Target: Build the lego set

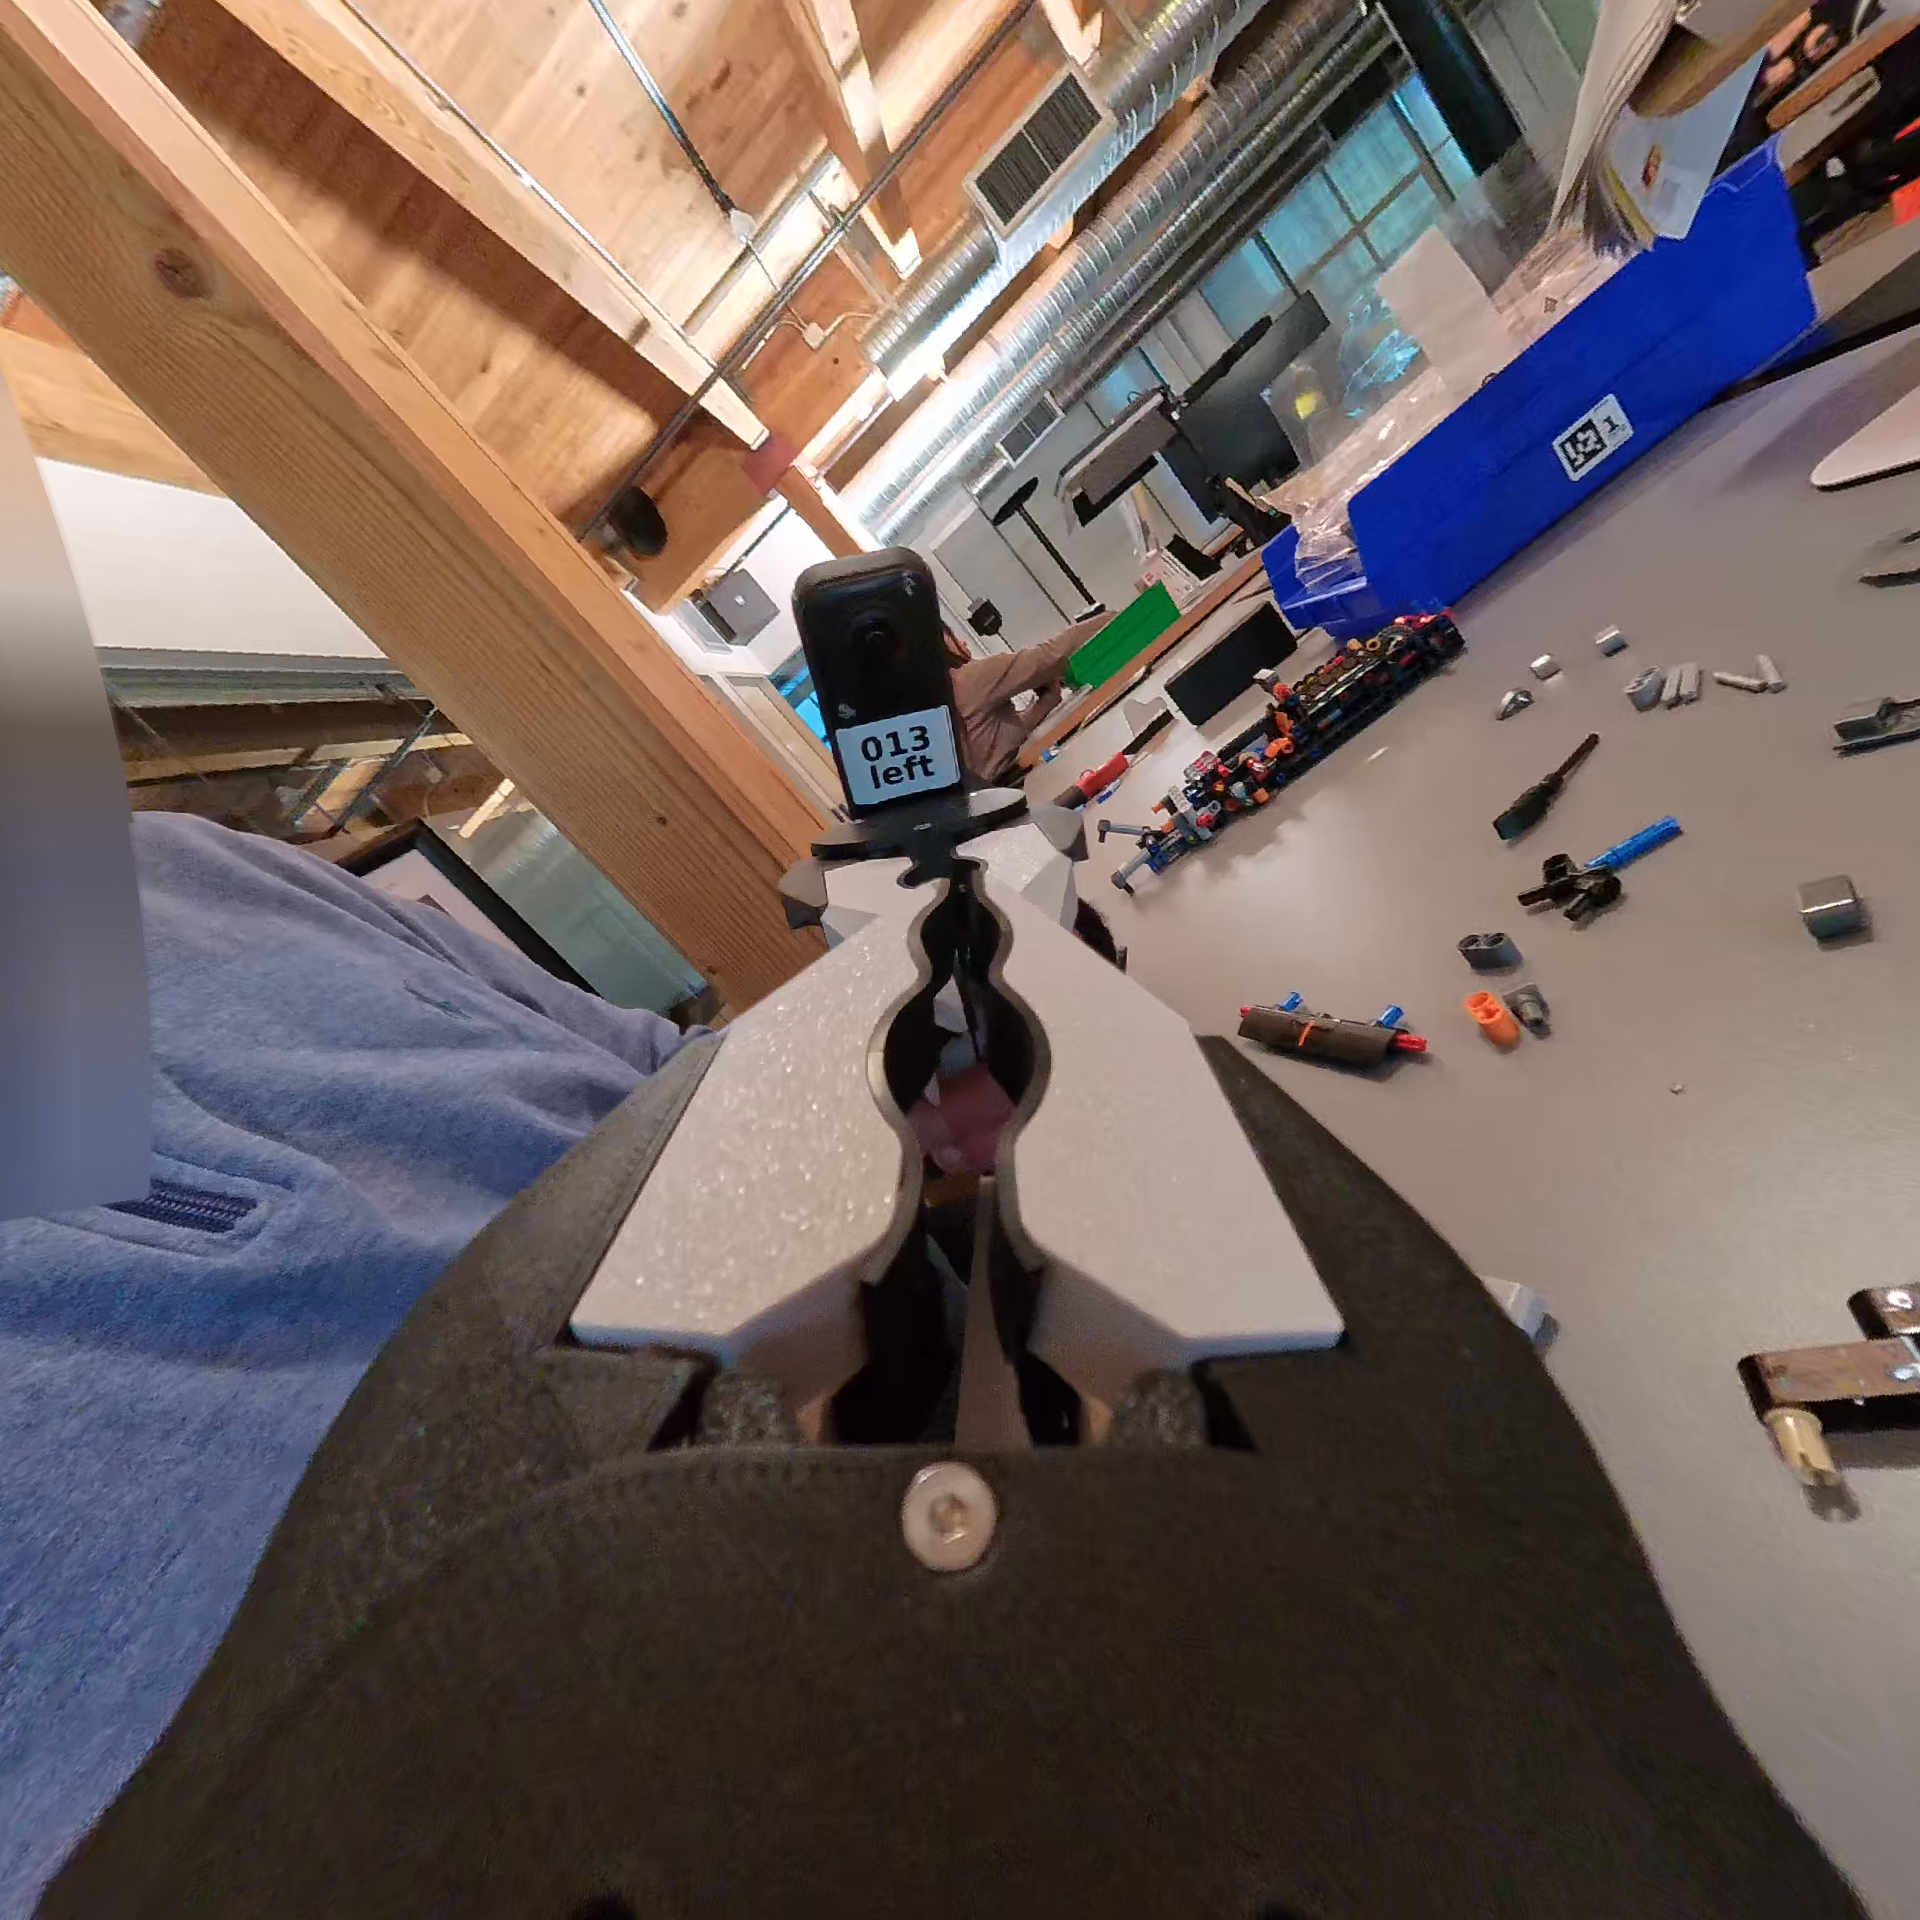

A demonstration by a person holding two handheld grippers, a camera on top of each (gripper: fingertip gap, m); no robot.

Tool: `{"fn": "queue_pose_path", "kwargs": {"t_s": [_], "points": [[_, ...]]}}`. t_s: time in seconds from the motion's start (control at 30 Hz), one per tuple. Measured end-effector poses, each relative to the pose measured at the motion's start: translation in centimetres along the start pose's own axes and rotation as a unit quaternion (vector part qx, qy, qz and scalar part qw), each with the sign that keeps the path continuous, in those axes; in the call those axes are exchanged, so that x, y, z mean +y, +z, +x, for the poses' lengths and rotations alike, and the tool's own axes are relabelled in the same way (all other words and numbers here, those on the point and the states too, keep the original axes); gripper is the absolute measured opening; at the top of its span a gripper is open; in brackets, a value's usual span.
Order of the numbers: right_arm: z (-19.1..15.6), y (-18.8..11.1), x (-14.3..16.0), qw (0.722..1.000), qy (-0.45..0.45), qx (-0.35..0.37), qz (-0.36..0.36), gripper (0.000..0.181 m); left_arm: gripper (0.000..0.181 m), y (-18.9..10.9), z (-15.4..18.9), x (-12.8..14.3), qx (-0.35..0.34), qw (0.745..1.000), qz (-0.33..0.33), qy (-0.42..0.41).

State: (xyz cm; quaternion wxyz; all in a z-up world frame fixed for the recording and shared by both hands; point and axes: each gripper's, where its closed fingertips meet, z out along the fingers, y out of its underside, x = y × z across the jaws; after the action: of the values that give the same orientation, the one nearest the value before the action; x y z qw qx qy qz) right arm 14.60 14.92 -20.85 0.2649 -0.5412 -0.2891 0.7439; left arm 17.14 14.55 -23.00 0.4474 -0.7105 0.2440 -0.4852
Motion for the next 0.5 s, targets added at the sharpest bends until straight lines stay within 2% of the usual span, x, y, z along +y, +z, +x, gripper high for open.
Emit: {"fn": "queue_pose_path", "kwargs": {"t_s": [0.13,0.27,0.37,0.5], "points": [[-0.1,-0.1,0.2,1.000,-0.022,0.009,-0.020,0.004,0.004,-0.1,-0.2,0.2,-0.018,0.999,-0.019,0.035],[0.1,-0.8,0.2,0.988,-0.112,0.060,-0.085,0.013,0.004,-0.5,-0.6,0.5,-0.043,0.993,-0.069,0.090],[0.0,-1.1,0.5,0.959,-0.201,0.100,-0.173,0.012,0.004,-0.7,-0.6,1.1,-0.051,0.981,-0.125,0.141],[-0.3,-0.6,1.5,0.922,-0.256,0.103,-0.273,0.007,0.004,-0.8,-0.6,1.7,-0.057,0.957,-0.192,0.209]]}}
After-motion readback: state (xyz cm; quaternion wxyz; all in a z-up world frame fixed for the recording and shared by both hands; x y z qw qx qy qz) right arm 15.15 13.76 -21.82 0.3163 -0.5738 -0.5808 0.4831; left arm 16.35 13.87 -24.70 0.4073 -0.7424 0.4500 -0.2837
